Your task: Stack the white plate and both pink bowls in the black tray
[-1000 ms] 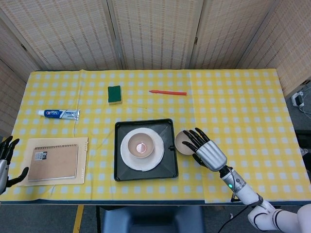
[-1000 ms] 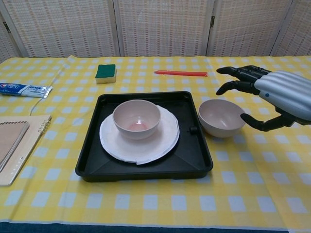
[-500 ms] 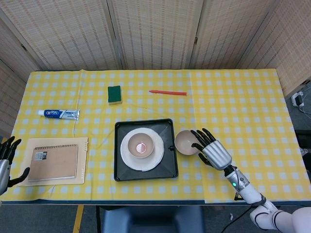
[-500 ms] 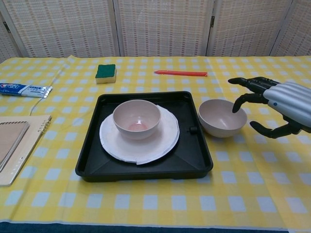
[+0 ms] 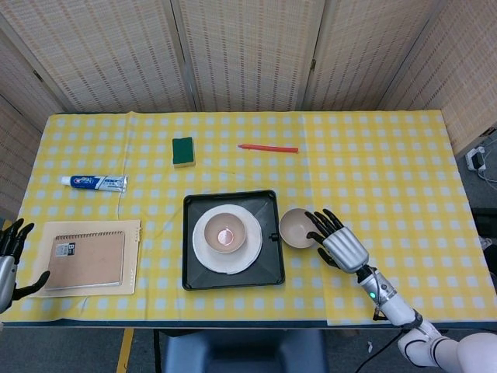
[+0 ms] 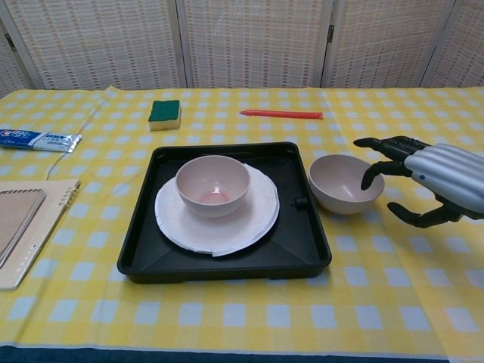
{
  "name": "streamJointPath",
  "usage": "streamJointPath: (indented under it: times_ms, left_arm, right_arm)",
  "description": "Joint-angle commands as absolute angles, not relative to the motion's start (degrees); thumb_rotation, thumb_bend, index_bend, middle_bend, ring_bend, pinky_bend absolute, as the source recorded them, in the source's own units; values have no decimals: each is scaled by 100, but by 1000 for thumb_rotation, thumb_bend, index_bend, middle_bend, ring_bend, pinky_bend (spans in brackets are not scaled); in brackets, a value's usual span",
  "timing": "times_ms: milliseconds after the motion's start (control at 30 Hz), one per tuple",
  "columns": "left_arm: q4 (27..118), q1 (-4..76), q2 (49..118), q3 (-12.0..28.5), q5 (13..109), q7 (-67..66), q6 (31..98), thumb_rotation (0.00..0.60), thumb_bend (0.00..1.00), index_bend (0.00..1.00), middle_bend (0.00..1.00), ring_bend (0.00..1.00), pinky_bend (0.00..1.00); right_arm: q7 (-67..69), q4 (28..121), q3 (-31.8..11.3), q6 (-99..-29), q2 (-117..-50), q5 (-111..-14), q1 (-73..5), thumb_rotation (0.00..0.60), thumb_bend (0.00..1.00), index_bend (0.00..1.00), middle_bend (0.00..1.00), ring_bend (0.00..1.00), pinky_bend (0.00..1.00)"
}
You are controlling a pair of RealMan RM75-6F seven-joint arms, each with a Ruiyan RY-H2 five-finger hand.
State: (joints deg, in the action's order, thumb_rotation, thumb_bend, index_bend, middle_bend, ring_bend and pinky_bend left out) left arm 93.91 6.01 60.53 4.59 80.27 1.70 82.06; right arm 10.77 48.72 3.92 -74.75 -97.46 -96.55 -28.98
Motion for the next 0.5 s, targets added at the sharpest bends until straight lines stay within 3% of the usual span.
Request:
streamJointPath:
  times_ms: [33, 500]
  left_arm:
    - [9395, 602, 6047, 458, 8042, 190, 8213, 600, 298, 0, 0, 0, 0]
    - [9425, 548, 6025, 511, 7956, 174, 8327, 600, 245, 0, 0, 0, 4]
  right_arm:
    - [1102, 4808, 388, -7453, -9791, -9662, -2905, 600, 530, 360, 0, 0, 0]
    - [1335, 4389, 288, -7411, -10141, -9583, -2914, 600, 531, 422, 0, 0, 0]
